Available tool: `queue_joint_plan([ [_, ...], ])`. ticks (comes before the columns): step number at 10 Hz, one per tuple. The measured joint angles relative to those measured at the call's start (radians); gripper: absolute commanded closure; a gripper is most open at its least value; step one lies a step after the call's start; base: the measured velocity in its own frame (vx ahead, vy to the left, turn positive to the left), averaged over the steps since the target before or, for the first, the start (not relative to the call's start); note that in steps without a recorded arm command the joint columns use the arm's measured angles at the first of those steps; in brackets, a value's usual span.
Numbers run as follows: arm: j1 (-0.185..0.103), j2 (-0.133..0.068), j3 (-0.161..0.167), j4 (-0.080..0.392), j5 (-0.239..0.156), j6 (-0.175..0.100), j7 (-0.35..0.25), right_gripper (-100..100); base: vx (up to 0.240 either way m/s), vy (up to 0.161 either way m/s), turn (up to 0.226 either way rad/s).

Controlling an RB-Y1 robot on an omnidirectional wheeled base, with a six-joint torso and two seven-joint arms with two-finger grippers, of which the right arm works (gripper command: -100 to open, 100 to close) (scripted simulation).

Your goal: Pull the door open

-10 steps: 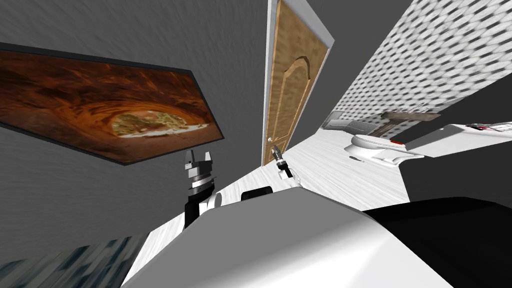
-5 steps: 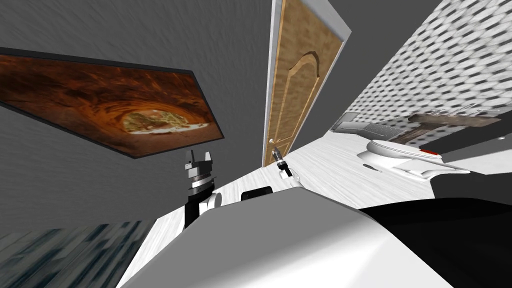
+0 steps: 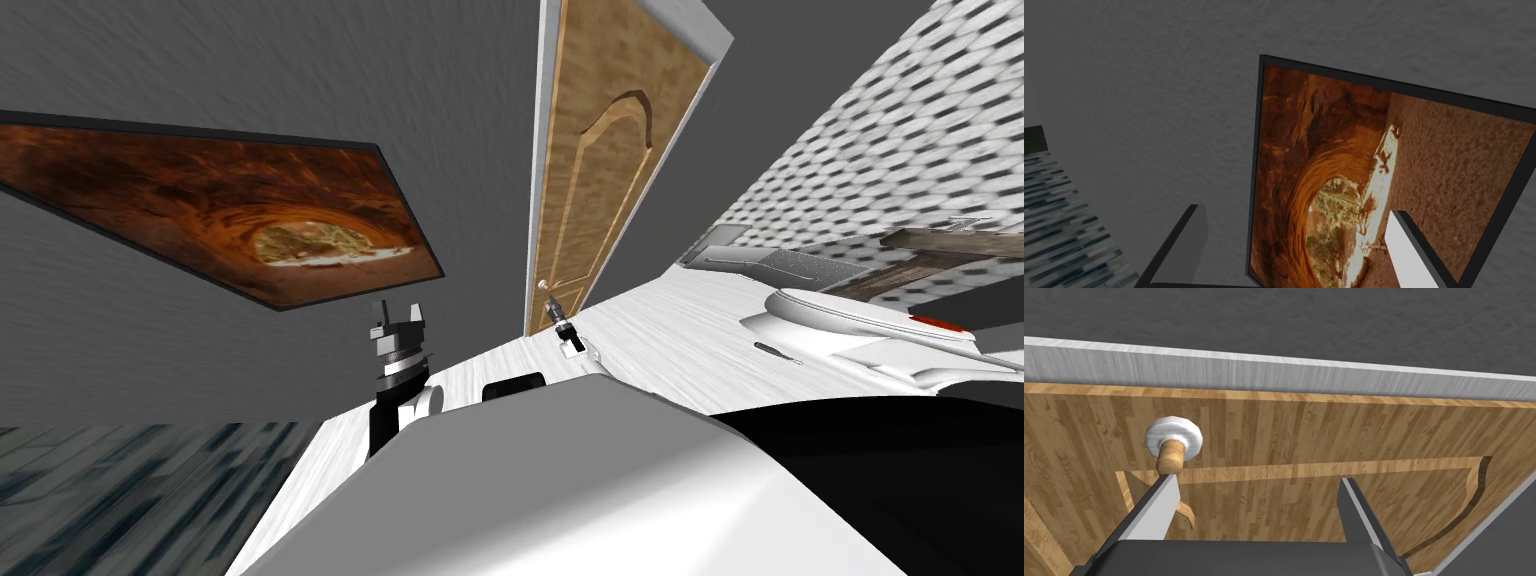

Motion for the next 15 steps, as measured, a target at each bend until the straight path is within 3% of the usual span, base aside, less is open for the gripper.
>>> queue_joint_plan([
  [7,-0.073,-0.039,0.000,0.185,-0.023,-0.019,-0.017,-100,0.012,-0.125,0.129],
  [15,-0.149,-0.068,0.001,0.371,-0.045,-0.037,-0.028,-100,-0.001,-0.109,0.112],
])
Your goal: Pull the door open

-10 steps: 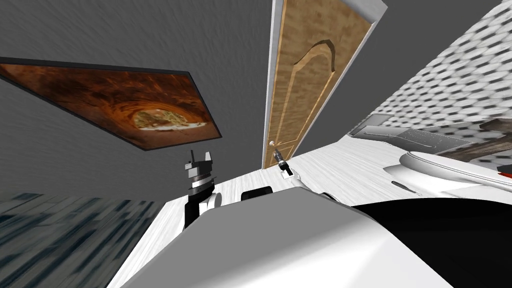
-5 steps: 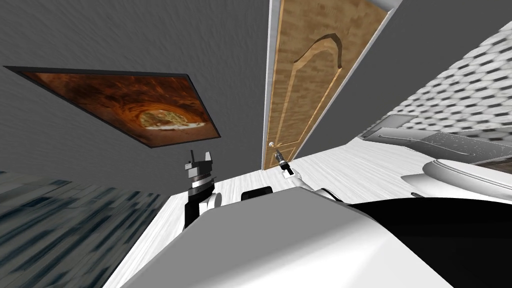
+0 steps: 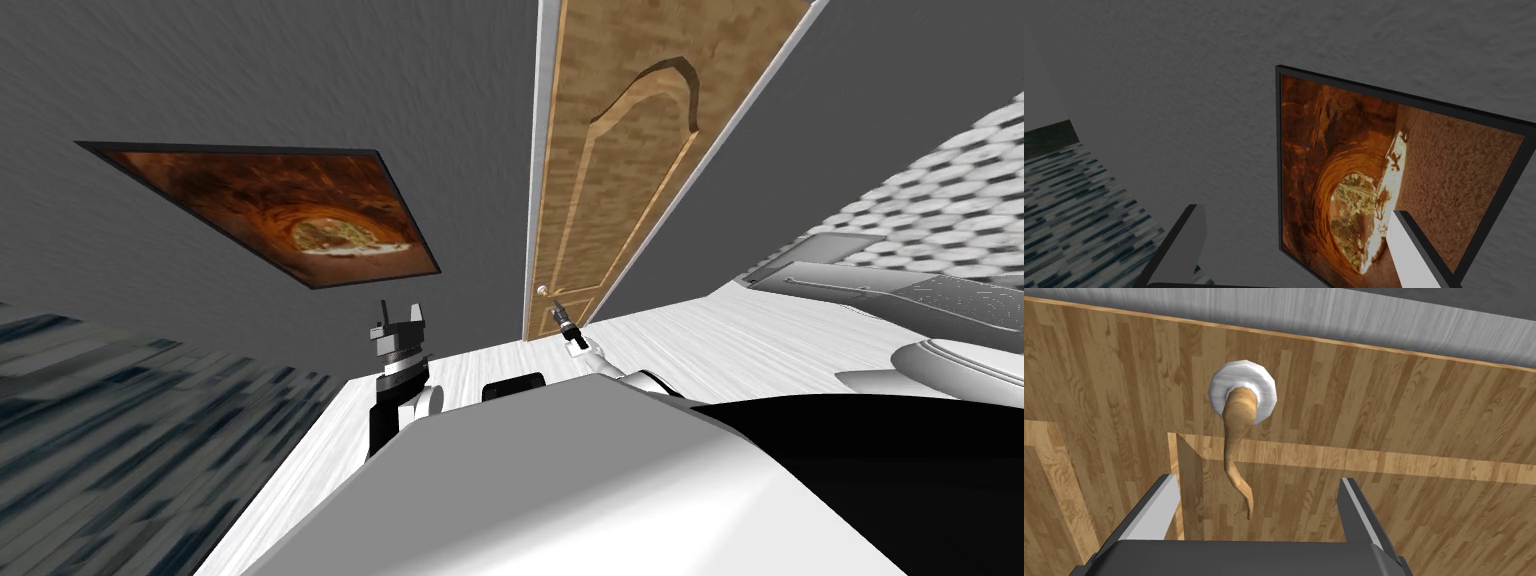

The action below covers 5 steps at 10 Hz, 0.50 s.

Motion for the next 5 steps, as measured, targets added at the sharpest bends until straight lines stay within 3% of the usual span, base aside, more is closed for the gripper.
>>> queue_joint_plan([
  [2,-0.028,-0.012,0.001,0.074,-0.007,-0.017,-0.007,-100,-0.026,-0.137,0.097],
  [3,-0.027,-0.014,0.001,0.076,-0.009,-0.014,-0.008,-100,-0.004,-0.046,0.000],
  [5,-0.018,-0.026,-0.004,0.080,-0.013,-0.019,-0.014,-100,0.157,0.009,0.129],
])
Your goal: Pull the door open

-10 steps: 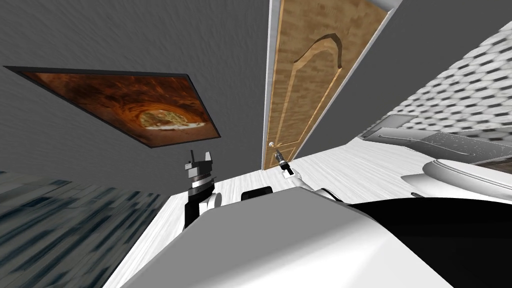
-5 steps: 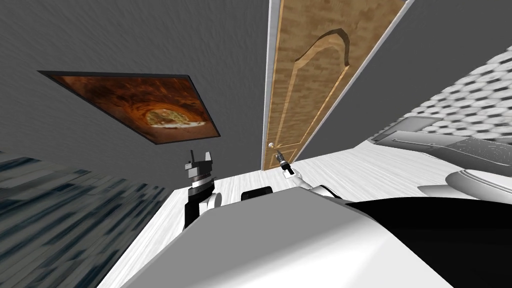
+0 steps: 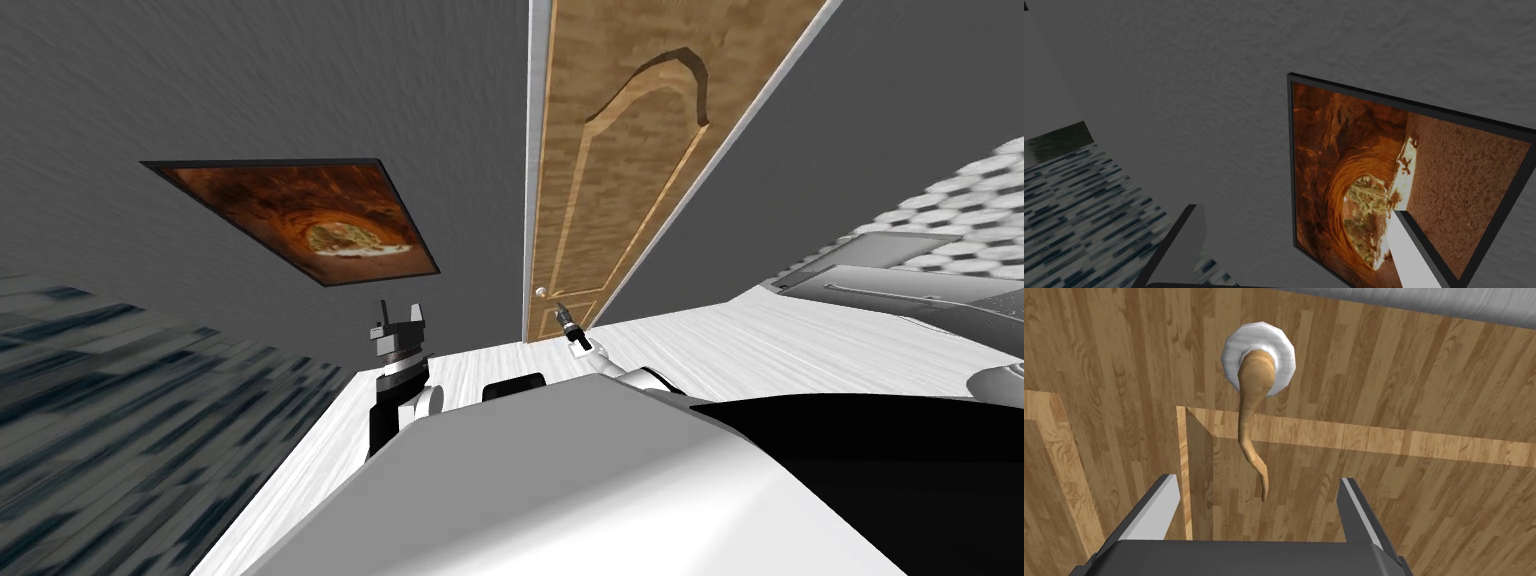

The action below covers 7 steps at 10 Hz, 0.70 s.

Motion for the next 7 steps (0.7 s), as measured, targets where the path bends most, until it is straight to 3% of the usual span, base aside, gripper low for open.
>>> queue_joint_plan([
  [4,0.034,-0.033,-0.028,0.025,-0.021,-0.039,-0.021,-100,0.207,0.030,0.151],
  [5,0.020,-0.050,-0.034,0.069,-0.026,-0.062,-0.035,-100,0.130,-0.006,0.048],
  [7,0.052,-0.064,-0.046,0.039,-0.035,-0.059,-0.042,-100,0.118,-0.008,0.072],
])
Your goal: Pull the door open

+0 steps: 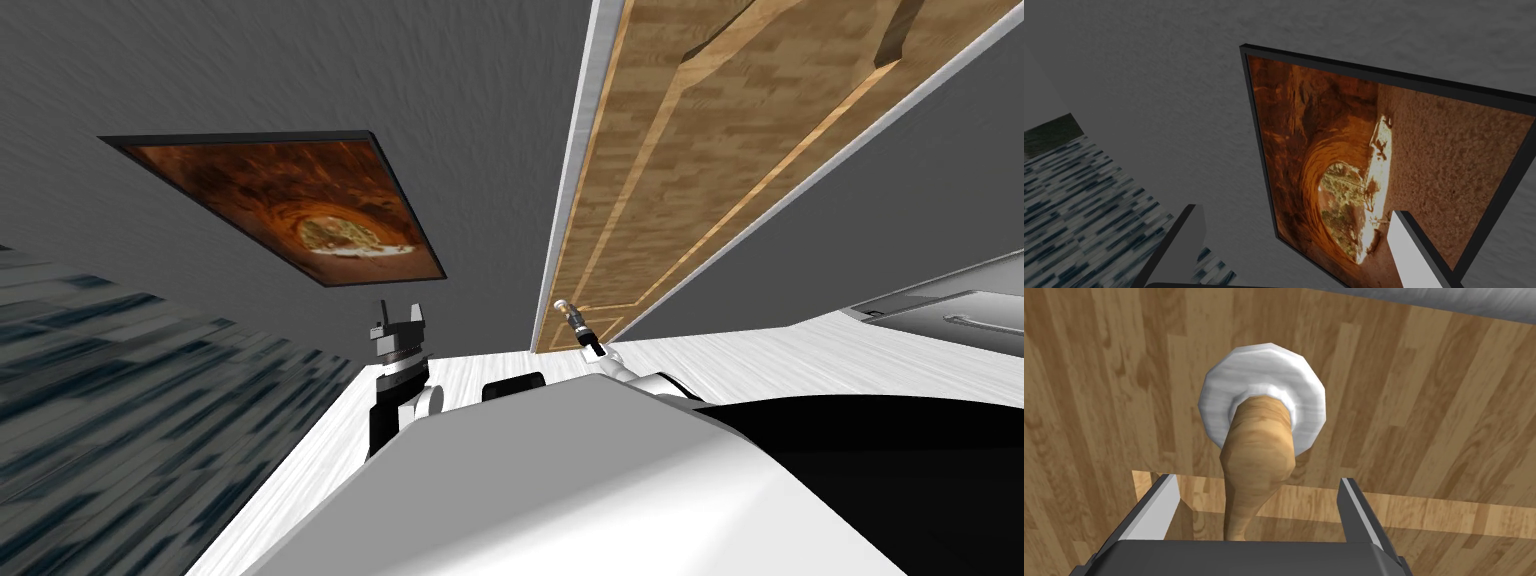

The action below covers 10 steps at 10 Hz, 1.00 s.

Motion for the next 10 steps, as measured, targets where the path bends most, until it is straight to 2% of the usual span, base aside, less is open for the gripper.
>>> queue_joint_plan([
  [1,0.000,-0.001,-0.001,0.001,-0.001,-0.002,-0.001,100,-0.015,0.000,-0.027],
  [6,0.001,0.001,0.000,0.001,0.000,0.002,-0.001,100,-0.013,0.000,0.000],
  [10,0.016,-0.011,0.001,-0.029,0.005,0.010,-0.012,100,-0.188,-0.078,0.161],
])
